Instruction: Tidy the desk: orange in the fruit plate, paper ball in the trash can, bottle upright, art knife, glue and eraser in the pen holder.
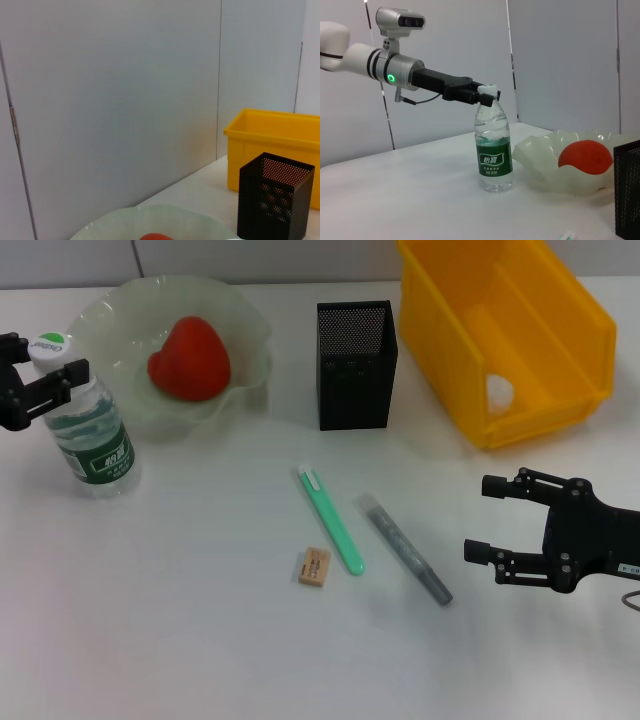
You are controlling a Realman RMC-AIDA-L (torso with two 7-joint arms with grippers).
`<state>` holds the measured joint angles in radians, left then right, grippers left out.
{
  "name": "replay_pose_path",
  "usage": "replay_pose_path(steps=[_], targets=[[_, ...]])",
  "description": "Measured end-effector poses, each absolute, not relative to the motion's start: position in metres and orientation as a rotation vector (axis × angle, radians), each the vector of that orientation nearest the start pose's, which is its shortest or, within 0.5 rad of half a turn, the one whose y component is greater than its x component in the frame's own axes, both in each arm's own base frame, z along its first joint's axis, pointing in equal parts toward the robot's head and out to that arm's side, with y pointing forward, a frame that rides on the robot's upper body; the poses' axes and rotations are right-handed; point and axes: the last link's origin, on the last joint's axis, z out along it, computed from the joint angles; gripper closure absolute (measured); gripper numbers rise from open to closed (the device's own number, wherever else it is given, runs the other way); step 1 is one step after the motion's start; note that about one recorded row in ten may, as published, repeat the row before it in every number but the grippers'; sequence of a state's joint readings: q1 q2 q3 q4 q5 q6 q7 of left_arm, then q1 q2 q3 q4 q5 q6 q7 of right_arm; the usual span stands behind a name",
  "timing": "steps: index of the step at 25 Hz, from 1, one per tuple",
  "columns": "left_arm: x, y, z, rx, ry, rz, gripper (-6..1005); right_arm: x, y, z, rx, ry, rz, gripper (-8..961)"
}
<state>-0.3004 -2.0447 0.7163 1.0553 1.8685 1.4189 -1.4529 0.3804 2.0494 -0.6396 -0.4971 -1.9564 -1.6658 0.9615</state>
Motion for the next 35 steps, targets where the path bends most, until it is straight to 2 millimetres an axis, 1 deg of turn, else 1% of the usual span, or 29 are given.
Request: replay_pose_path(steps=[23,29,34,35], targets=[[-0.302,0.327,0.098,-2.338,-0.511,-0.494,469,0.306,0.267,-0.006,-2.691,0.381,0.791,136],[-0.302,0.327,0.098,-2.334,-0.510,-0.501,259,0.306,0.268,-0.006,-2.691,0.379,0.792,136],[-0.297,0.326,0.105,-2.295,-0.501,-0.587,192,0.306,0.268,-0.006,-2.691,0.380,0.793,136],[-0.295,0.326,0.107,-2.284,-0.498,-0.612,192,0.306,0.268,-0.006,-2.690,0.381,0.793,136]])
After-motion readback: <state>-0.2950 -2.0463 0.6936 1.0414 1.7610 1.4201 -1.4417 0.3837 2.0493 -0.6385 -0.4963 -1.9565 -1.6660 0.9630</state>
